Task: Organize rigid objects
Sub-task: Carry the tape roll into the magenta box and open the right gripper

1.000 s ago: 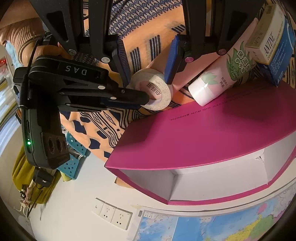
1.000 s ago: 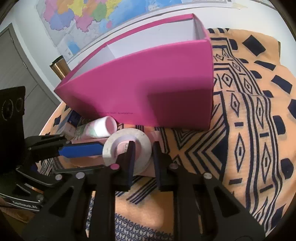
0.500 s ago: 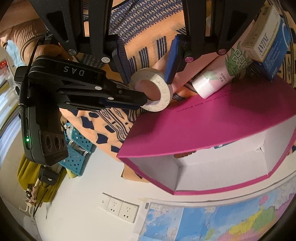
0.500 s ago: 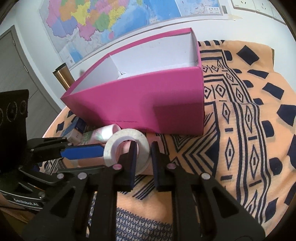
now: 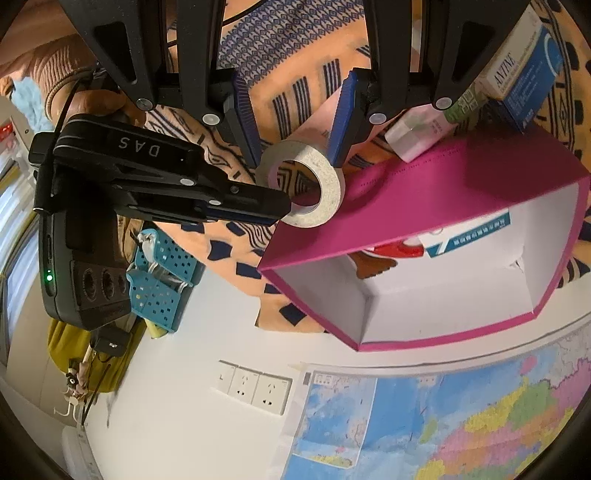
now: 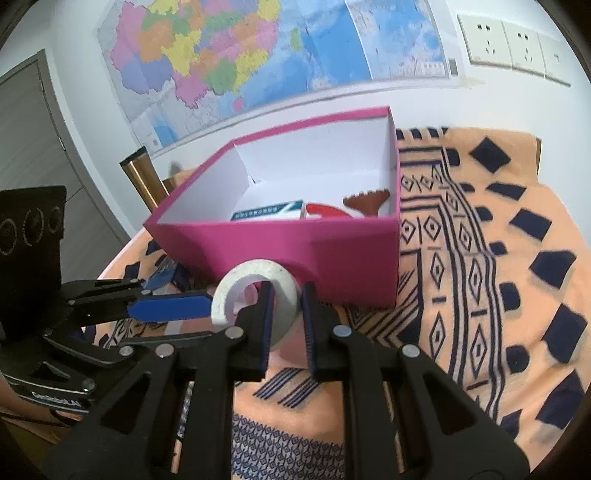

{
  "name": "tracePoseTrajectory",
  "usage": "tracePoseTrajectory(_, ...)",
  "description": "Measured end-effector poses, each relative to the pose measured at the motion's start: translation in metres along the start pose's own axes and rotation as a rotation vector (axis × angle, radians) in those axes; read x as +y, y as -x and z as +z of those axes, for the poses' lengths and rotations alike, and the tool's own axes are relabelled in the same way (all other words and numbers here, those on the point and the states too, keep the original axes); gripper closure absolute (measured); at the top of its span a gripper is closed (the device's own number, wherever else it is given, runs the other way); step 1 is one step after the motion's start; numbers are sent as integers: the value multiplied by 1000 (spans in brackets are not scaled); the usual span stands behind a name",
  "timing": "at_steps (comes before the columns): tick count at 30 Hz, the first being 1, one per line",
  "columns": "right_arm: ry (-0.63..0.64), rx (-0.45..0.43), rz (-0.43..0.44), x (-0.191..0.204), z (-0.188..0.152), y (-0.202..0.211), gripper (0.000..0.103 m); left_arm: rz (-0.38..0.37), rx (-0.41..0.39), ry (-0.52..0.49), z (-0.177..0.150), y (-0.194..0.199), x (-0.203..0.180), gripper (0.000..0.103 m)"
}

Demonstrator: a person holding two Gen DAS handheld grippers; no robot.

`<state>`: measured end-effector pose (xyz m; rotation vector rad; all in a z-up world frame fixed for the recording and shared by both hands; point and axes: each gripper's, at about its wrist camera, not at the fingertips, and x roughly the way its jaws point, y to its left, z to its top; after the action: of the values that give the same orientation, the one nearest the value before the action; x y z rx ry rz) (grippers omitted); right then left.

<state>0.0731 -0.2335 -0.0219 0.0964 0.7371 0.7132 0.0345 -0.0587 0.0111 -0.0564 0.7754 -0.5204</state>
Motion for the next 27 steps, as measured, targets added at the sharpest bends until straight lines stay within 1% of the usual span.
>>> tracePoseTrajectory(11,47,-55,-11,8,20,13,86,15,-48,-25,16,8,-5,65)
tracePoseTrajectory(20,69,-81,-23,8,34,17,86,44,-93,-65,33,14,-8,65)
tracePoseTrajectory(27,83,-91,-22,5,48,15,86,60,-106,-73,44,12,-7,65)
